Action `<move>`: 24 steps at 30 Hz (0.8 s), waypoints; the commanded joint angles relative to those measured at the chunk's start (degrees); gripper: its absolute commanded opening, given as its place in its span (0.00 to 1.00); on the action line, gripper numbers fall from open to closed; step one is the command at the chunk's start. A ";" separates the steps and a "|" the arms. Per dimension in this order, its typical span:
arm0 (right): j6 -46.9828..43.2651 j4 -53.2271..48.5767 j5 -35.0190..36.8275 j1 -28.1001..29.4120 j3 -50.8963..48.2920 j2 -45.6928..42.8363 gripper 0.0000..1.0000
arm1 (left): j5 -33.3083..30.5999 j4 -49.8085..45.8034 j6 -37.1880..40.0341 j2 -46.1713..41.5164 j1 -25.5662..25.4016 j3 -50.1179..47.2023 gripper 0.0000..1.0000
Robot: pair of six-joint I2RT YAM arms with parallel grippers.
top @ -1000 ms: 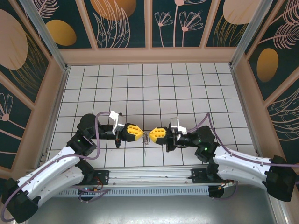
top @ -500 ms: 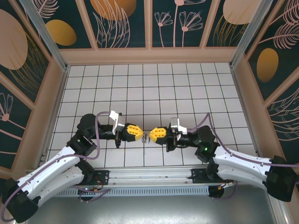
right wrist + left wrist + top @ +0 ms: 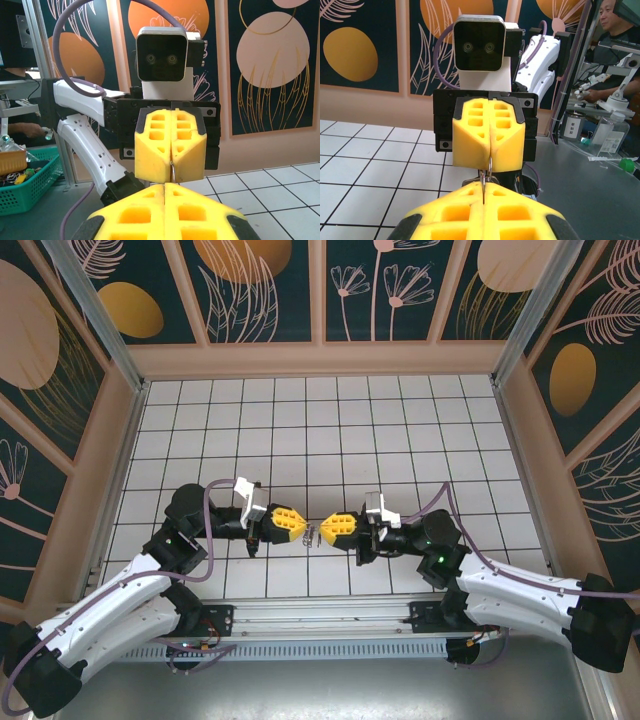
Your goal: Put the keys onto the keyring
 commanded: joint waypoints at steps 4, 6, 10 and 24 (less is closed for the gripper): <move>0.93 1.45 0.66 -0.09 -0.28 -0.93 0.00 | 0.53 1.79 0.39 -0.42 -0.15 0.66 0.00; 1.07 1.70 0.34 -0.10 -0.29 -0.55 0.00 | 0.49 1.73 0.37 -0.36 -0.18 0.74 0.00; 1.40 2.65 -0.15 -0.08 -0.22 0.18 0.00 | 0.56 1.71 0.35 -0.40 -0.15 0.75 0.00; 1.40 3.46 -0.32 -0.24 0.02 1.15 0.00 | 0.60 1.71 0.29 -0.44 -0.17 0.77 0.00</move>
